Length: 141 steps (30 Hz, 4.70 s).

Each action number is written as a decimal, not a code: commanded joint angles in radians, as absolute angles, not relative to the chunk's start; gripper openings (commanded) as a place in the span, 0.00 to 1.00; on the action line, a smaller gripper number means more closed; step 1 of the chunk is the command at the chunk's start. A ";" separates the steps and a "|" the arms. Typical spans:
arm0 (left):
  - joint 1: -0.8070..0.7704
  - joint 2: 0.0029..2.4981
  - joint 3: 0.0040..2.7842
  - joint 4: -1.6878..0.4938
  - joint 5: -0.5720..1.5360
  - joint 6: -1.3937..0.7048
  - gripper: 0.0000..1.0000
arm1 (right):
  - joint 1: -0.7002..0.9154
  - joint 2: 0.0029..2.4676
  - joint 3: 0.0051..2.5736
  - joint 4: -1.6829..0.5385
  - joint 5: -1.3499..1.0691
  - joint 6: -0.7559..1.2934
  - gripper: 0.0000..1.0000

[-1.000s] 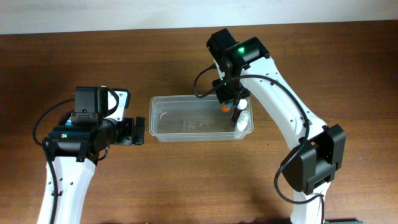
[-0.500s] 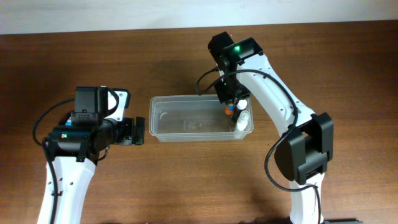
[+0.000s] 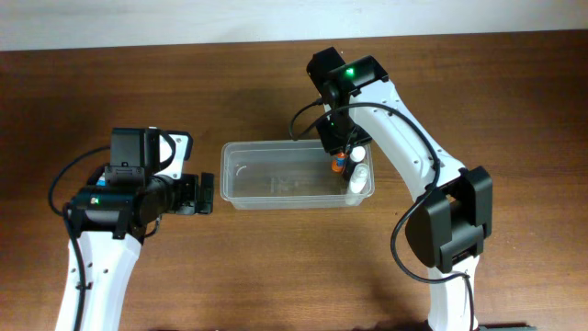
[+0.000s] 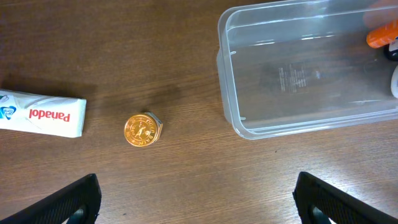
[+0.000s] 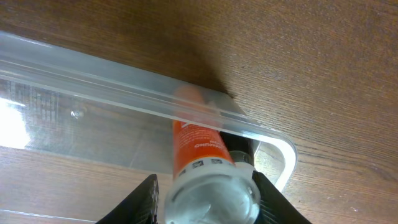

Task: Pack container
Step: 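Place the orange tube upright into the container beside the bottles, then retract the right gripper and grasp the gold-capped jar with the left, then carry the gold-capped jar into the container and release it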

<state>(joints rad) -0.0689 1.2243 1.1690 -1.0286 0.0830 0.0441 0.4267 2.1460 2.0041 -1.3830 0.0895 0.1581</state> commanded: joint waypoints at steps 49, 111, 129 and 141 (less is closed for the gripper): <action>0.083 1.864 1.298 -0.980 0.038 -0.042 0.99 | -0.262 1.351 1.114 -1.310 -0.102 0.168 0.89; -0.646 2.076 1.538 -0.808 0.135 -0.067 0.54 | -0.262 1.351 1.114 -1.305 -0.102 0.164 0.89; -0.549 1.852 1.615 -0.950 -0.038 -0.102 0.99 | -0.262 1.351 1.114 -1.308 -0.102 0.164 0.89; 0.113 1.599 1.602 -1.160 -0.034 -0.247 0.99 | -0.262 1.351 1.114 -1.305 -0.102 0.164 0.89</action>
